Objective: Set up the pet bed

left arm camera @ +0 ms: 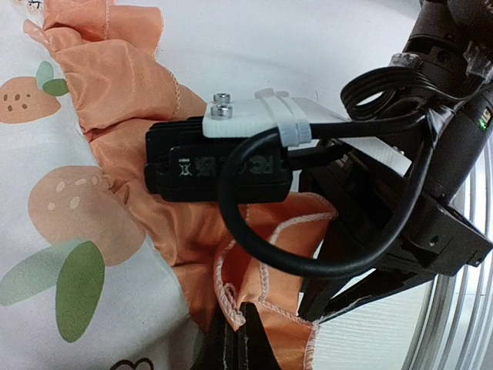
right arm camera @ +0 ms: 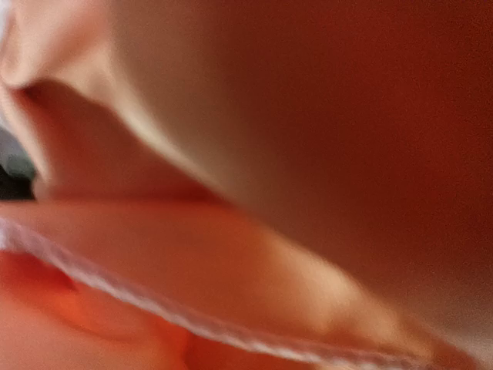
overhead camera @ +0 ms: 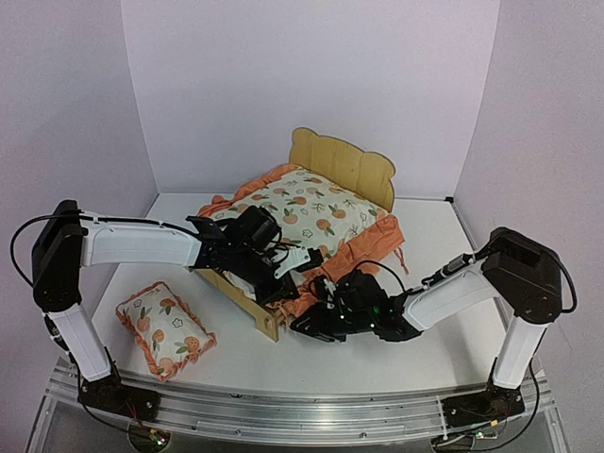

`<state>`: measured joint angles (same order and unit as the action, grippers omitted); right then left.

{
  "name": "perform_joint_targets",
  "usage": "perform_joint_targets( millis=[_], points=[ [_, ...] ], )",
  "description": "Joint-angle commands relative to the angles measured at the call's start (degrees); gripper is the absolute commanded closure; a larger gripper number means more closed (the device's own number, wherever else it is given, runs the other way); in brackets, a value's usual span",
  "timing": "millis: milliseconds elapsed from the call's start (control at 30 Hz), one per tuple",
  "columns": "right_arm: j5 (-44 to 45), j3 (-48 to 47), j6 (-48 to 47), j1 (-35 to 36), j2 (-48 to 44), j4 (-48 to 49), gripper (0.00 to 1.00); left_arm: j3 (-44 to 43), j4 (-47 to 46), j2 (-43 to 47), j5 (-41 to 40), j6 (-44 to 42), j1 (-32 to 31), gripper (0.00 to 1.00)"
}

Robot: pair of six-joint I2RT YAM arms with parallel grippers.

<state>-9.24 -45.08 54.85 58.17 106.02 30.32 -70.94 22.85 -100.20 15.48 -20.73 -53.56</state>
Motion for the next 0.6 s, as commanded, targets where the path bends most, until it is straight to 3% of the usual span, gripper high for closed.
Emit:
perform_joint_targets(
  millis=[0,400,567],
  points=[
    [-0.2,2.2,1.6,0.5,-0.6,4.8,0.70,1.7,-0.4,0.3,-4.1,-0.4,1.1,1.00],
    [5.7,11.9,-8.5,3.0,-5.7,13.9,0.51,2.1,-0.6,0.0,-4.8,-1.2,1.1,1.00],
    [14.7,14.1,-24.4,6.9,-3.1,25.3,0.49,2.3,-0.5,0.3,-4.7,-1.2,1.1,1.00]
  ],
)
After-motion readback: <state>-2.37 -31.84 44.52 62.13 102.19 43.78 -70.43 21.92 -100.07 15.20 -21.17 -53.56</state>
